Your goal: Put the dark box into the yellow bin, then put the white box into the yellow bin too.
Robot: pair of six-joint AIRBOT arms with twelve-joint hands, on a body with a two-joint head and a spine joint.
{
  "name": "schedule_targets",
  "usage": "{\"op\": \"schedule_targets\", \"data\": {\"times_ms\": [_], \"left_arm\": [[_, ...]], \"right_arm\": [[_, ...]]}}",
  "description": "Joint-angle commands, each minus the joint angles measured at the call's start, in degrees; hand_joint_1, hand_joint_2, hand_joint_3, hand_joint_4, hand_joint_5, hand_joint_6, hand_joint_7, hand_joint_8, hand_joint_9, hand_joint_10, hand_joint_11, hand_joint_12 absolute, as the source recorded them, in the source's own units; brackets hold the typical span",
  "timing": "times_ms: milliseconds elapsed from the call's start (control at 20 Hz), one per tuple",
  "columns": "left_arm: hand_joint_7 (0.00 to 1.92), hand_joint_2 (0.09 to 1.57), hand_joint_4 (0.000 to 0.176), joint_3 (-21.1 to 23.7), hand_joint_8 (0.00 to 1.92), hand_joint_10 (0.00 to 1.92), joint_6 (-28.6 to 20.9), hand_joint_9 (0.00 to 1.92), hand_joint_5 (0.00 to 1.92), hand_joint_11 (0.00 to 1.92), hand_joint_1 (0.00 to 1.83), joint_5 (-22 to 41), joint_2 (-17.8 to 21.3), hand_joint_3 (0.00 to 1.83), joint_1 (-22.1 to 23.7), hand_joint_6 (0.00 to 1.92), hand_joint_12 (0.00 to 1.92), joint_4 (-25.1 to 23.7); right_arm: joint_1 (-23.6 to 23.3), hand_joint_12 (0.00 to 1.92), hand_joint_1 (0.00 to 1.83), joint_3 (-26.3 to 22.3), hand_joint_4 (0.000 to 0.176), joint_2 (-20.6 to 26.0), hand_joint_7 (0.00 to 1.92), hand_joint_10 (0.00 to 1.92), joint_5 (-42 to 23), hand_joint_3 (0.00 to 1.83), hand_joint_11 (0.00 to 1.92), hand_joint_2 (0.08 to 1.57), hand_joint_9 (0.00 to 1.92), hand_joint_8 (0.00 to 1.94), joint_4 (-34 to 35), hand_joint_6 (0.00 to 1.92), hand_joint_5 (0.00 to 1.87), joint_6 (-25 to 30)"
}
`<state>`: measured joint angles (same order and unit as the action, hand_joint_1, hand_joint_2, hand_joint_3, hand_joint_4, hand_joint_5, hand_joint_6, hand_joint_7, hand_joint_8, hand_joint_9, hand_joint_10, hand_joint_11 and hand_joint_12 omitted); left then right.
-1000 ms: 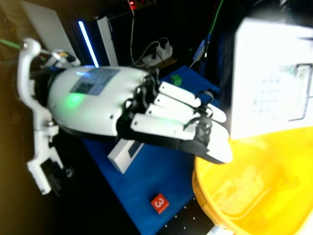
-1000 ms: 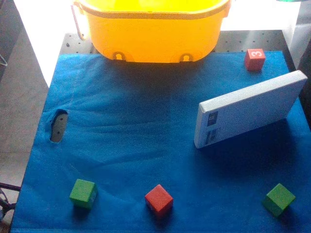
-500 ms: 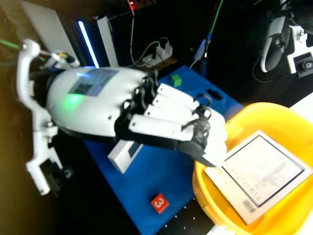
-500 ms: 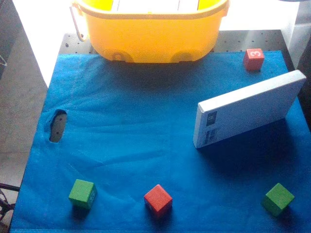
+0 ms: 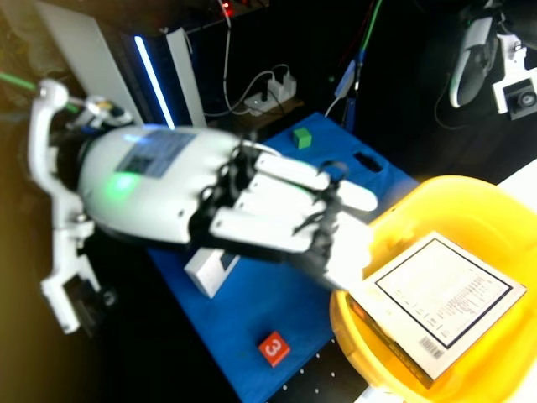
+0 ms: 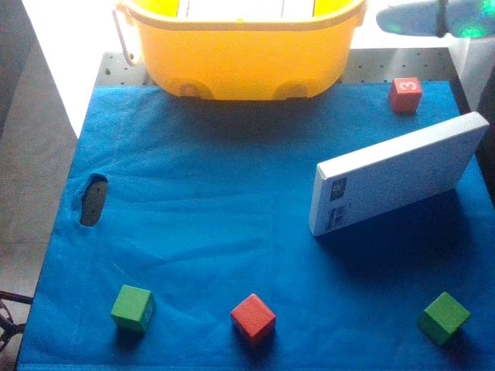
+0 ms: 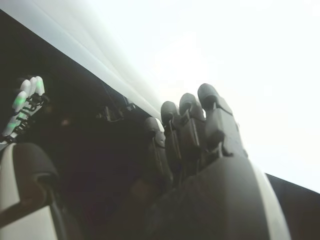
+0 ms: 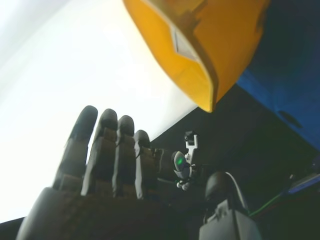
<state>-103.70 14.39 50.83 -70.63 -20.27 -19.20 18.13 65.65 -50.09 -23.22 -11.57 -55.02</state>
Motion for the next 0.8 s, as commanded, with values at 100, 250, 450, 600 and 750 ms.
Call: {"op": "schedule_targets", "data": {"times_ms": [100, 250, 450, 600, 750], "left_arm": [[0.35, 0.76, 0.028, 1.8, 0.00, 0.00, -0.2, 0.35, 0.40, 0.21, 1.05, 5.2, 2.5, 0.00, -0.9, 0.00, 0.27, 3.4], [0.37, 0.75, 0.072, 2.7, 0.01, 0.00, -0.2, 0.35, 0.43, 0.18, 1.12, 5.3, 3.7, 0.00, -2.4, 0.01, 0.25, 4.4], [0.35, 0.76, 0.087, 3.1, 0.00, 0.00, -0.2, 0.30, 0.39, 0.11, 1.17, 4.7, 4.5, 0.00, -4.7, 0.00, 0.23, 5.4], [0.35, 0.76, 0.075, 4.1, 0.00, 0.00, -0.1, 0.30, 0.39, 0.10, 1.11, 4.0, 6.0, 0.00, -5.1, 0.00, 0.23, 5.4], [0.35, 0.77, 0.069, 4.5, 0.00, 0.00, -0.1, 0.29, 0.40, 0.10, 1.14, 3.4, 6.7, 0.00, -5.8, 0.00, 0.24, 5.4]], "right_arm": [[0.8, 0.46, 0.17, -2.3, 0.011, 1.3, 0.25, 0.00, -6.9, 0.00, 0.00, 0.89, 0.22, 0.00, 0.8, 0.00, 0.00, 0.1], [1.8, 0.51, 0.22, -3.8, 0.000, 1.9, 0.24, 0.00, -6.9, 0.00, 0.00, 0.88, 0.22, 0.00, 1.0, 0.00, 0.00, 0.1], [4.0, 0.60, 0.21, -5.8, 0.000, 3.2, 0.25, 0.00, -6.9, 0.00, 0.00, 0.87, 0.25, 0.00, 1.0, 0.00, 0.00, 0.1], [5.1, 0.57, 0.19, -6.9, 0.000, 4.0, 0.24, 0.00, -6.9, 0.00, 0.00, 0.85, 0.23, 0.00, 1.0, 0.00, 0.00, 0.1], [6.2, 0.47, 0.17, -8.2, 0.000, 5.0, 0.24, 0.00, -6.9, 0.02, 0.00, 0.94, 0.23, 0.00, 1.0, 0.00, 0.00, 0.1]]}}
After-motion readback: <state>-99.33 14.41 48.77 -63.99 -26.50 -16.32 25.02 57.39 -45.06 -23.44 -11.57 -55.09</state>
